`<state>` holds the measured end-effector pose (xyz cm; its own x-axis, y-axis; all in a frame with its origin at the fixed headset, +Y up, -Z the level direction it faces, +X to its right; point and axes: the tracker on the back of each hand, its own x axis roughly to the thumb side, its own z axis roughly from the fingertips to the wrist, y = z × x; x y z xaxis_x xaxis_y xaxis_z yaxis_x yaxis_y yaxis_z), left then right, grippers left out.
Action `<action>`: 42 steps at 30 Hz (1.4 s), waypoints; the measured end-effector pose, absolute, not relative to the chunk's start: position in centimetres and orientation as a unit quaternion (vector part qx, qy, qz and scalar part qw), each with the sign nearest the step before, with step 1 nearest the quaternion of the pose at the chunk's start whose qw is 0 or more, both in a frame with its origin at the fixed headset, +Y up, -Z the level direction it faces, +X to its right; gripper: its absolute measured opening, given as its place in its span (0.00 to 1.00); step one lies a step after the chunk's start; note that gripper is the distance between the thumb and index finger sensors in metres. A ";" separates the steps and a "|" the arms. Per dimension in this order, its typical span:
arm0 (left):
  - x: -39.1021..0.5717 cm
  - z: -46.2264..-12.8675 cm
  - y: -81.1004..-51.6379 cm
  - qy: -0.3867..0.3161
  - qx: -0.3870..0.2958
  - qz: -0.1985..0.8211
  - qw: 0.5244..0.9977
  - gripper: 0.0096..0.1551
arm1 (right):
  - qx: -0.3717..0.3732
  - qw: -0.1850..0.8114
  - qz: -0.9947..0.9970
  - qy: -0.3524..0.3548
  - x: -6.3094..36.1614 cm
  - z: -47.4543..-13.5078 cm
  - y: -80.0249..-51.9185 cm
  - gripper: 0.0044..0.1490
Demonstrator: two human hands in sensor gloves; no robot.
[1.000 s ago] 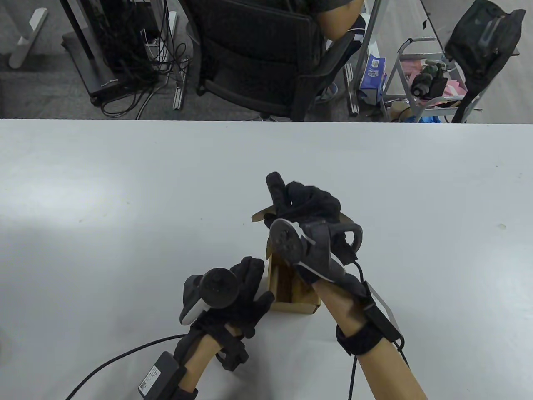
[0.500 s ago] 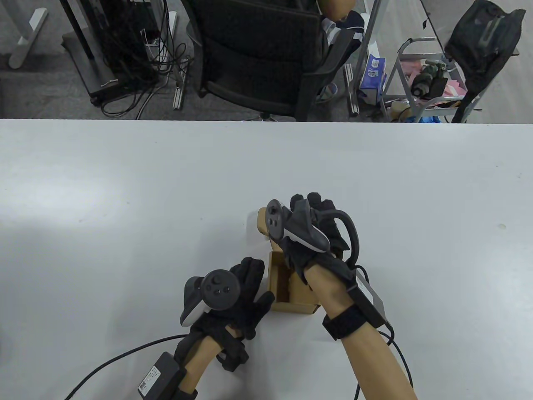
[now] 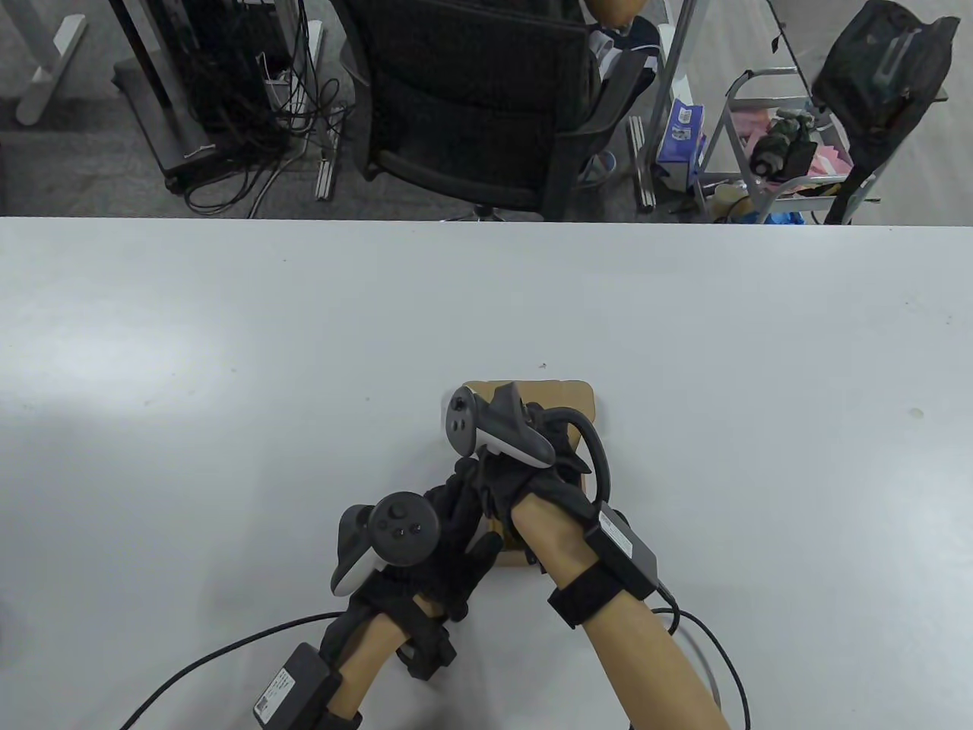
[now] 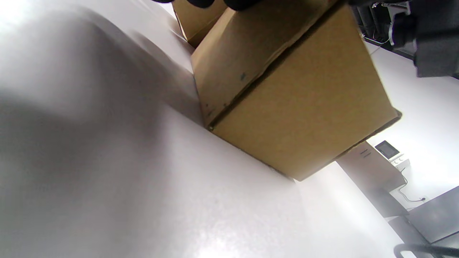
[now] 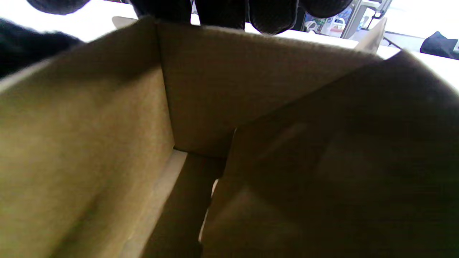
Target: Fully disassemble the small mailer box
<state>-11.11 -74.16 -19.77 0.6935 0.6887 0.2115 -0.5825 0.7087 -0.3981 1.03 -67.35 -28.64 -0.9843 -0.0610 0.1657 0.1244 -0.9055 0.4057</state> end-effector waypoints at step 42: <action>-11.0 -19.6 -74.3 -0.169 -0.159 0.347 0.909 0.50 | 0.034 -0.299 -0.948 -0.105 16.4 -24.2 -71.0 0.52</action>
<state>-10.98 -74.34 -19.56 0.7022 0.6846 0.1957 -0.5772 0.7082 -0.4065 16.37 -71.01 -24.20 -0.8195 0.5589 -0.1265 -0.5731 -0.7996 0.1796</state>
